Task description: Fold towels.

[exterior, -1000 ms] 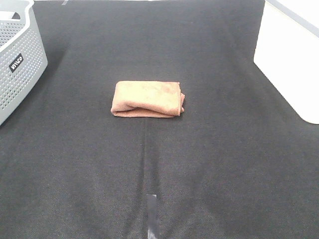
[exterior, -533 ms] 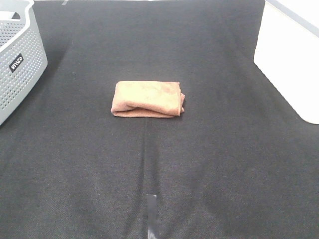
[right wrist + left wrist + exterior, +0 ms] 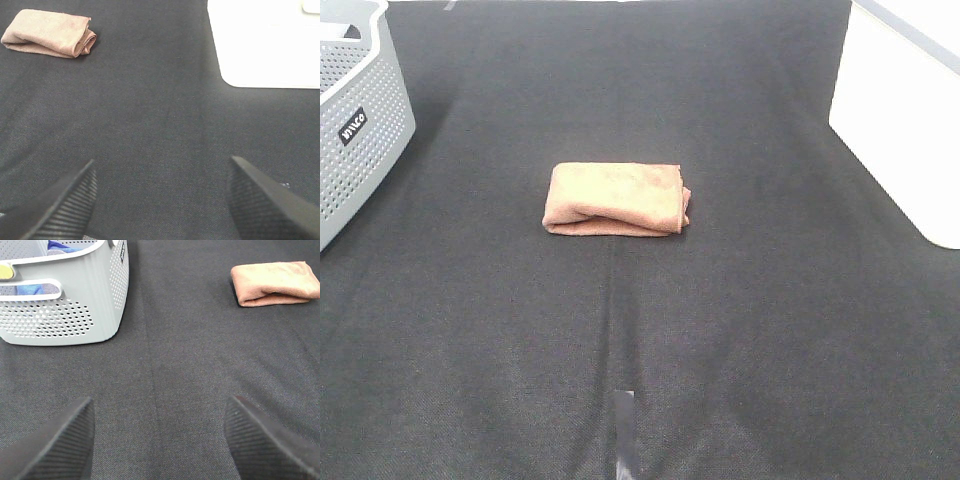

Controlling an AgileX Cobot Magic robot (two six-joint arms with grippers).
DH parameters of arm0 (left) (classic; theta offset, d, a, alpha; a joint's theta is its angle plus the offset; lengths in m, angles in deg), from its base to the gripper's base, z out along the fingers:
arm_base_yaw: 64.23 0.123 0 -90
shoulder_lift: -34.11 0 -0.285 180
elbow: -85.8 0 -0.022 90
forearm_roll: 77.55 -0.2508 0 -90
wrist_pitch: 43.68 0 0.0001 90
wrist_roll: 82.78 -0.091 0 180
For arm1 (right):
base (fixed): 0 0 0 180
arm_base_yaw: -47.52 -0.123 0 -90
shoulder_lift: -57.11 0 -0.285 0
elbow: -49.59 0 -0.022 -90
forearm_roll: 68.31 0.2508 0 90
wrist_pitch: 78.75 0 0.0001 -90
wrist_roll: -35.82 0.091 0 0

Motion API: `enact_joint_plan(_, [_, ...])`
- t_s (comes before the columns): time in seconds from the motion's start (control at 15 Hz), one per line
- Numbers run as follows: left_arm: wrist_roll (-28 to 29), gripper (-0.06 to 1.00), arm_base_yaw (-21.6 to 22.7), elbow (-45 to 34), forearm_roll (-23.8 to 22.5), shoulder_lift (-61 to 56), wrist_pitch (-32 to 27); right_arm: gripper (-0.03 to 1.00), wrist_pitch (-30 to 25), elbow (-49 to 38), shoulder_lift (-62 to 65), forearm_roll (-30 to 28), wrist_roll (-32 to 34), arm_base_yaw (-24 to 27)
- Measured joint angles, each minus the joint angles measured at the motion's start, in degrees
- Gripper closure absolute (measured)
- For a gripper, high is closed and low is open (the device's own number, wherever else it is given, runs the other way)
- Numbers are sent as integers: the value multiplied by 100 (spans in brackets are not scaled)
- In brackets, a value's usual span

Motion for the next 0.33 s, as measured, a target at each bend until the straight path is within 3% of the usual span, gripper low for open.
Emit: enact_joint_plan(0.33, [0, 25, 0, 0, 0, 0, 0, 28, 0, 0, 0, 0, 0, 0])
